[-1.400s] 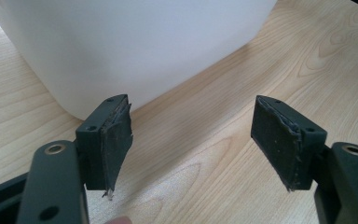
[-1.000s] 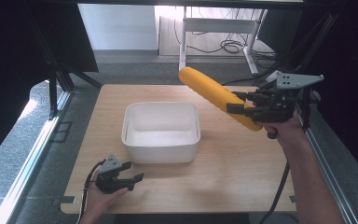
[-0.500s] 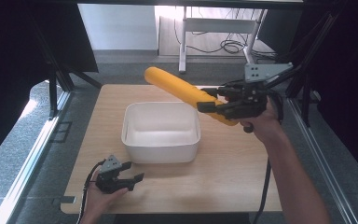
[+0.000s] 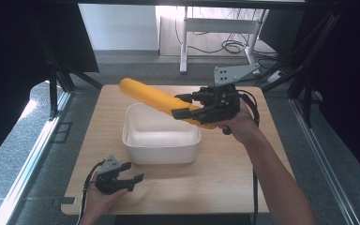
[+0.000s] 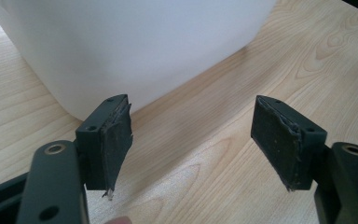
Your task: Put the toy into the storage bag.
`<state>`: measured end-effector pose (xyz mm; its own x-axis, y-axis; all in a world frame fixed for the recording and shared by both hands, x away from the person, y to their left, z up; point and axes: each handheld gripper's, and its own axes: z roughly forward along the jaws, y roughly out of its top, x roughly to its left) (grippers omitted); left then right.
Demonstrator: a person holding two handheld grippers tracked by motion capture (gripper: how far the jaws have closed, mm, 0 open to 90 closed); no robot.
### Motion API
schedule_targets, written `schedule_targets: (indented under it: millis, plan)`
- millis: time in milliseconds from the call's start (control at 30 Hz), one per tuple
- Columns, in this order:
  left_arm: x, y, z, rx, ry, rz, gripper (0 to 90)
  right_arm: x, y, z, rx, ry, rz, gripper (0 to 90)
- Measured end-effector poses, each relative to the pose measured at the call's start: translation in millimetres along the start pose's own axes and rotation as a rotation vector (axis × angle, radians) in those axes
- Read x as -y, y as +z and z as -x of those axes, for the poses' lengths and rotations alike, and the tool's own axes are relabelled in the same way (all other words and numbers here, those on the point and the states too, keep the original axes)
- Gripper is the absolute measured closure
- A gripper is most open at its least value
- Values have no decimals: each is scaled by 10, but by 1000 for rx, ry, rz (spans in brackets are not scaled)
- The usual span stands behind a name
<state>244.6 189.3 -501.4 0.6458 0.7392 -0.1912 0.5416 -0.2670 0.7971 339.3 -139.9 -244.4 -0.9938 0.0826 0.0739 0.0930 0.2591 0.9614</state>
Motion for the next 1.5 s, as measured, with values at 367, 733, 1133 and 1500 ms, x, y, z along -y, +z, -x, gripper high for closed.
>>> schedule_targets:
  millis: [367, 733, 1133, 1500]
  plan:
    - [4, 7, -4, -2, -1, 1, 290, 145, 252, 109, -22, 34, -34, 520]
    - [6, -3, -18, -1, 0, 5, 290, 339, 495, 336, -24, 93, -73, 519]
    - [5, -4, -16, 0, 0, 7, 290, 501, 606, 467, -20, 137, -69, 507]
    - [6, 20, -5, 4, 8, -7, 289, 647, 488, 582, 70, 112, -79, 493]
